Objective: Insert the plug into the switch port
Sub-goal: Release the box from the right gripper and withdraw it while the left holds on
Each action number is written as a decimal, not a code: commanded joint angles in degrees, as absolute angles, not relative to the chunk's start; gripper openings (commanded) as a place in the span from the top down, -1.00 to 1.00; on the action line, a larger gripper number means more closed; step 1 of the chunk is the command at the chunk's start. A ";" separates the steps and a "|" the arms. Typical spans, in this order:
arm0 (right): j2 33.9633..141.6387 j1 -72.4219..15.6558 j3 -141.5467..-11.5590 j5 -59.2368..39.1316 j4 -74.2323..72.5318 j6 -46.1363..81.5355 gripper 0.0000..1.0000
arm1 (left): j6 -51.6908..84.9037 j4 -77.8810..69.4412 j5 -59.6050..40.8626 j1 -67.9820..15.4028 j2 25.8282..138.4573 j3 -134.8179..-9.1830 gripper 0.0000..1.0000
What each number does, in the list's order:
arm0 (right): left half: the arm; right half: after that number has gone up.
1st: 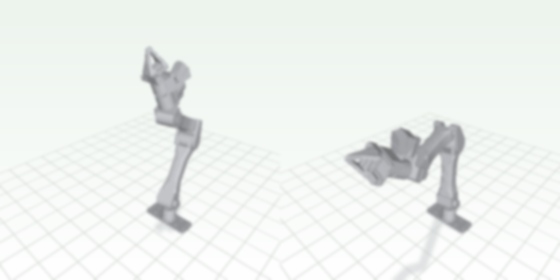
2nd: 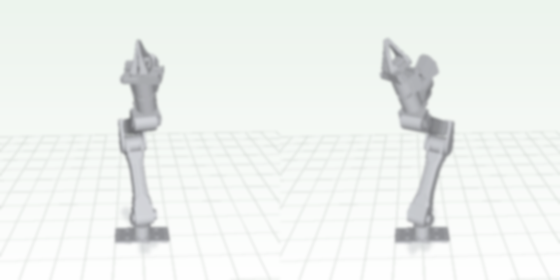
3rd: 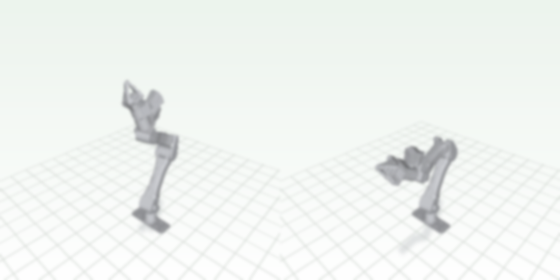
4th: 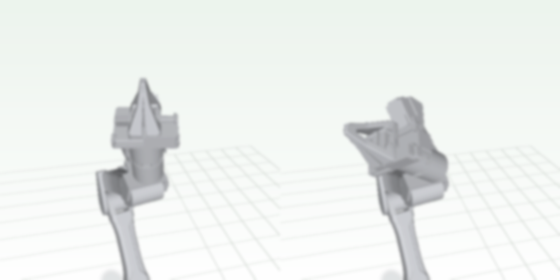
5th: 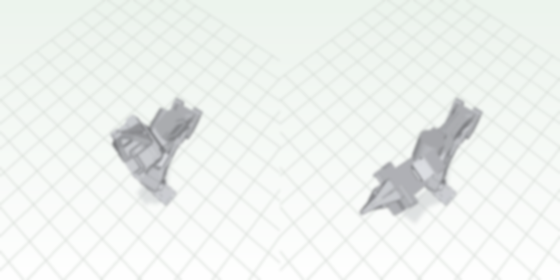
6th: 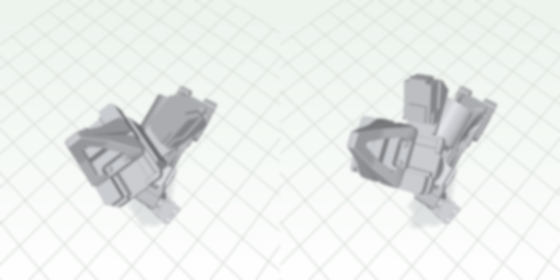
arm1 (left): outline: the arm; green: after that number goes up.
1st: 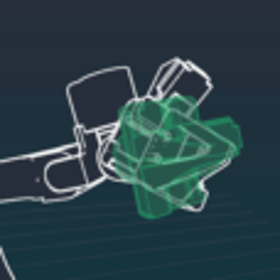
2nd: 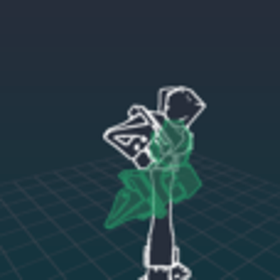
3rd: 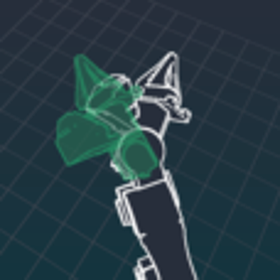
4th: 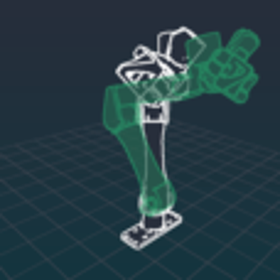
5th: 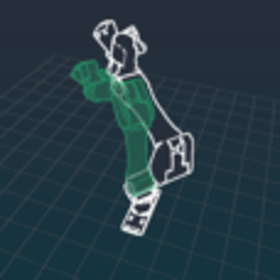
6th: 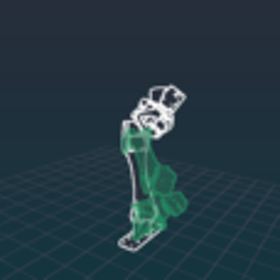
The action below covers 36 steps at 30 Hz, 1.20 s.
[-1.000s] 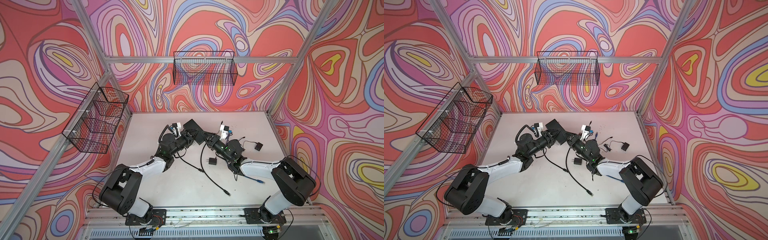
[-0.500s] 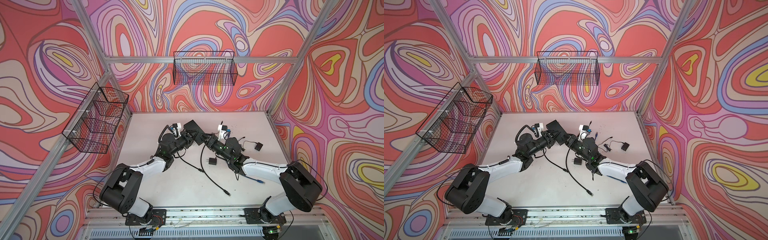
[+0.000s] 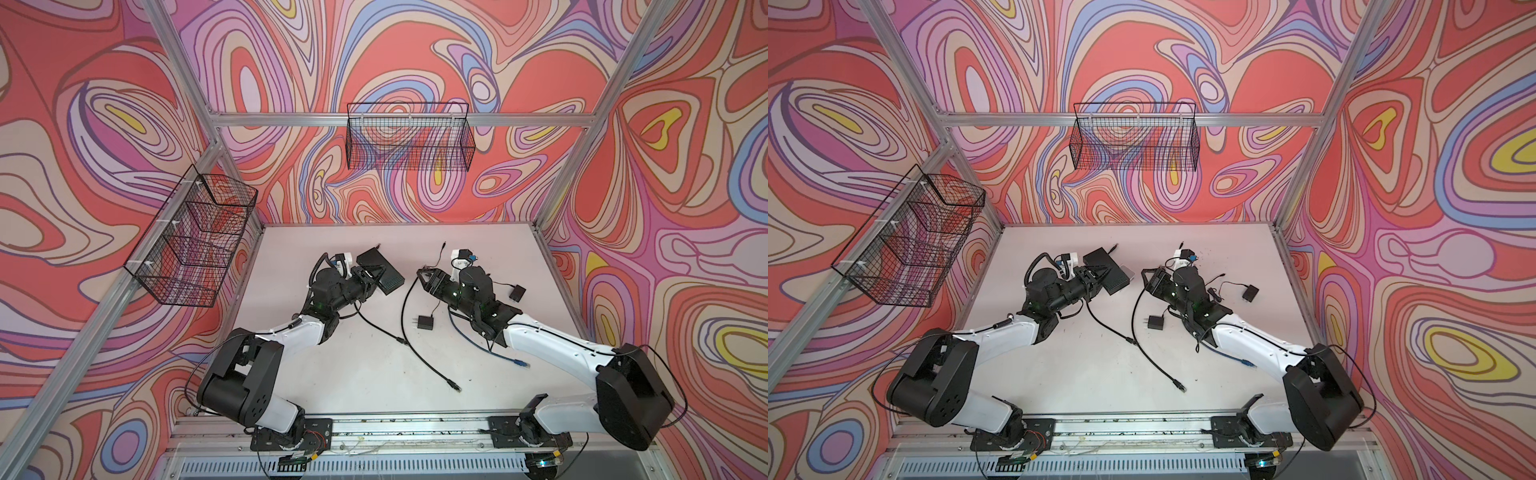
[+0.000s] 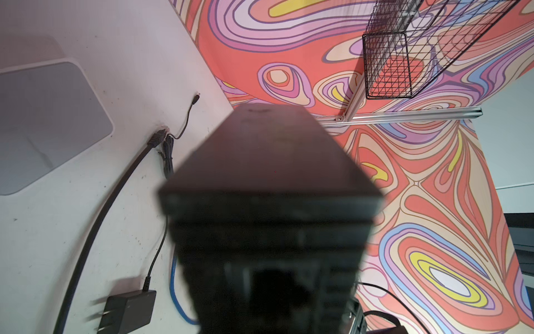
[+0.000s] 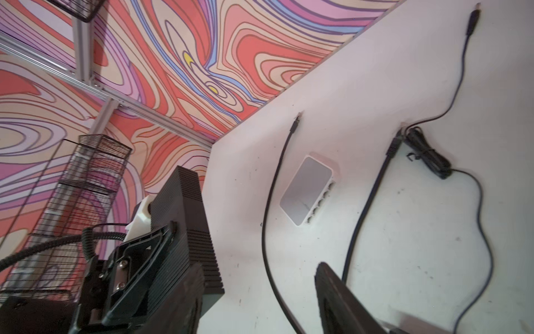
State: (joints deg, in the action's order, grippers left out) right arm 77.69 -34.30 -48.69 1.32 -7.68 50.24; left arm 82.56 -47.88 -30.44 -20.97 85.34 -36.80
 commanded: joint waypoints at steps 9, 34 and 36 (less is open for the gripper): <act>88.95 -25.33 -65.96 12.36 25.22 41.35 -0.08 | 69.69 -26.06 -33.58 -20.56 73.27 -38.01 0.87; 114.30 -6.78 -85.05 12.69 37.72 37.88 0.24 | 59.23 -9.35 -31.77 -20.42 65.74 -40.09 0.86; 115.78 -6.28 -86.58 12.89 37.96 37.90 0.24 | 59.24 -9.51 -31.82 -20.43 65.92 -40.16 0.86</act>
State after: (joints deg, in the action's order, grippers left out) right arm 114.06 -7.01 -84.07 11.73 36.32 38.65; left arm 60.16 -7.86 -31.88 -20.88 65.89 -39.31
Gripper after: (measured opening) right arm 0.381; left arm 0.272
